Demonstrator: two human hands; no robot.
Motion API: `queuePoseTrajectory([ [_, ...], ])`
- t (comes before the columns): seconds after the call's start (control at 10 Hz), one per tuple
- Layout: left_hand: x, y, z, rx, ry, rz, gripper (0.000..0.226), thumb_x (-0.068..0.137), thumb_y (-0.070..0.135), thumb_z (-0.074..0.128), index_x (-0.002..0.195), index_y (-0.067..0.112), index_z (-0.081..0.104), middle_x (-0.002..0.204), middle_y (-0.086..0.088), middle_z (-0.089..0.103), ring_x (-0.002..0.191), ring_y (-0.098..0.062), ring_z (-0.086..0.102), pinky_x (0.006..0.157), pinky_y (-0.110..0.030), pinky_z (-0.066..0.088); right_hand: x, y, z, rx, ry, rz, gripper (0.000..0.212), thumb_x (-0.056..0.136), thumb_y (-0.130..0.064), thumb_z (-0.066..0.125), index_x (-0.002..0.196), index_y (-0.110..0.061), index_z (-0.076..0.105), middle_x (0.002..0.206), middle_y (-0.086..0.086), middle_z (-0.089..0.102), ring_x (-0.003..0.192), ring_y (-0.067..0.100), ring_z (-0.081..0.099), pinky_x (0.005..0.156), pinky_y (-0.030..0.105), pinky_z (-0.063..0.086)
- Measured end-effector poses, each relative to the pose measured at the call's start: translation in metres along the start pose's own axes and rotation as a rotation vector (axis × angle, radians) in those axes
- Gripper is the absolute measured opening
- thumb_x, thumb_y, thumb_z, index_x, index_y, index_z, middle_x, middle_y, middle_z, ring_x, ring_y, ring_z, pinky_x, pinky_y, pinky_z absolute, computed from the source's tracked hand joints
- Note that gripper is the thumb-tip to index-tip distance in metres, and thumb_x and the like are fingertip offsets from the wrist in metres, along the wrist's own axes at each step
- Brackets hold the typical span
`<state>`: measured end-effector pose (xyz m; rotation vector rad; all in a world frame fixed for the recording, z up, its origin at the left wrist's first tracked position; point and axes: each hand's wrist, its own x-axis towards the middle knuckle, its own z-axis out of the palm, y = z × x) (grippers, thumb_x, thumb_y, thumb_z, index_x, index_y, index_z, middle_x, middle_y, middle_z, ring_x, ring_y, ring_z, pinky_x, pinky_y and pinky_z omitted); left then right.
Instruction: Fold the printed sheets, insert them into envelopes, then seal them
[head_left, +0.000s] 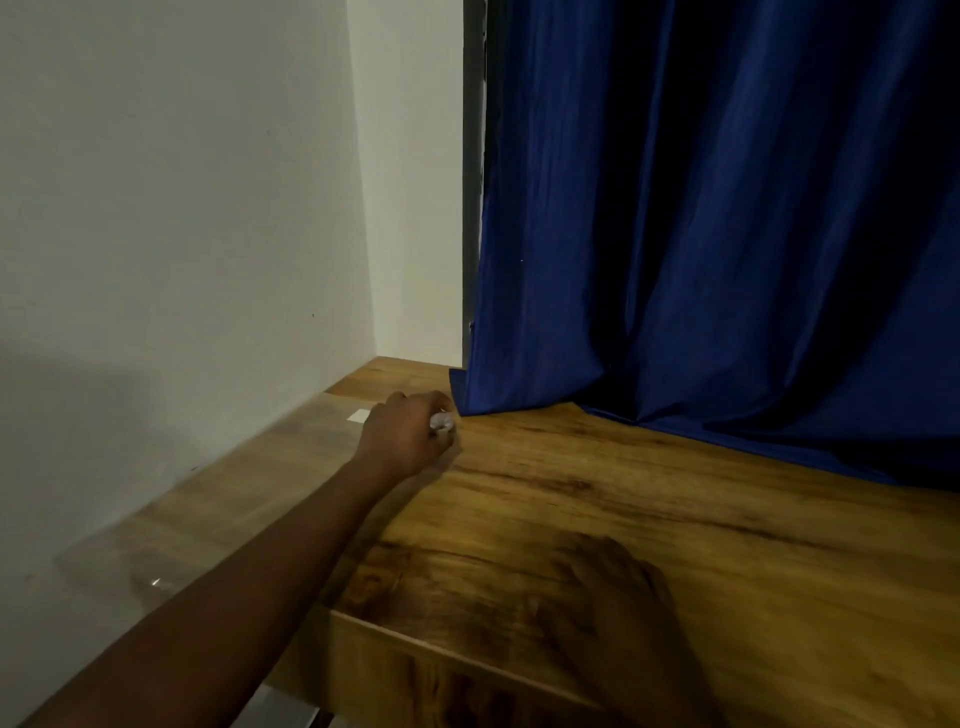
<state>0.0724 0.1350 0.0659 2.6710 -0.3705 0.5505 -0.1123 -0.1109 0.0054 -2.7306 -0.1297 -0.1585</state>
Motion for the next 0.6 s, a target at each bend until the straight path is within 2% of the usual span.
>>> queuePoseTrajectory([
  [0.1,0.015,0.007,0.012,0.141,-0.071,-0.012,0.032,0.093,0.044,0.062,0.122,0.031,0.062,0.113,0.002,0.068,0.112,-0.024,0.057,0.098,-0.044,0.044,0.001,0.0,0.001,0.015,-0.003,0.008,0.065,0.09,-0.074,0.04,0.149,-0.048,0.034,0.164,-0.023,0.016,0.153,0.005,0.005,0.123,0.037,0.0],
  [0.2,0.017,0.002,0.023,0.153,-0.153,-0.061,0.027,0.094,0.045,0.061,0.118,0.031,0.06,0.11,0.003,0.067,0.108,-0.021,0.058,0.099,-0.044,0.044,0.0,-0.001,0.002,0.026,0.013,0.026,0.066,0.088,-0.075,0.042,0.149,-0.048,0.034,0.164,-0.022,0.017,0.153,0.005,0.005,0.123,0.036,-0.001],
  [0.3,0.014,-0.003,0.031,0.052,-0.147,-0.092,0.033,0.095,0.045,0.062,0.125,0.03,0.059,0.114,-0.001,0.068,0.103,-0.02,0.06,0.091,-0.041,0.053,-0.001,-0.003,0.003,0.039,0.024,0.018,0.067,0.088,-0.075,0.042,0.148,-0.048,0.035,0.163,-0.025,0.017,0.153,0.004,0.004,0.122,0.037,-0.001],
  [0.4,0.009,-0.002,0.028,0.158,-0.138,-0.077,0.061,0.092,0.051,0.063,0.146,0.03,0.043,0.142,-0.006,0.054,0.127,-0.027,0.049,0.104,-0.046,0.046,0.002,-0.003,0.002,0.024,0.012,0.029,0.067,0.088,-0.076,0.041,0.148,-0.047,0.036,0.164,-0.024,0.017,0.153,0.005,0.005,0.123,0.038,-0.001],
  [0.5,-0.005,0.013,0.024,0.092,0.01,0.004,0.076,0.088,0.056,0.065,0.152,0.03,0.033,0.156,-0.001,0.038,0.141,-0.026,0.034,0.113,-0.049,0.036,0.001,-0.001,0.002,0.03,-0.005,0.032,0.066,0.088,-0.076,0.041,0.148,-0.047,0.036,0.164,-0.022,0.017,0.154,0.006,0.005,0.123,0.038,-0.001],
  [0.6,-0.027,0.043,0.031,-0.077,-0.01,0.143,0.075,0.088,0.062,0.061,0.151,0.033,0.033,0.156,0.002,0.036,0.141,-0.022,0.034,0.113,-0.047,0.037,0.0,-0.003,0.002,-0.026,0.005,0.01,0.065,0.089,-0.074,0.042,0.148,-0.047,0.036,0.164,-0.021,0.018,0.153,0.006,0.006,0.122,0.038,0.001],
])
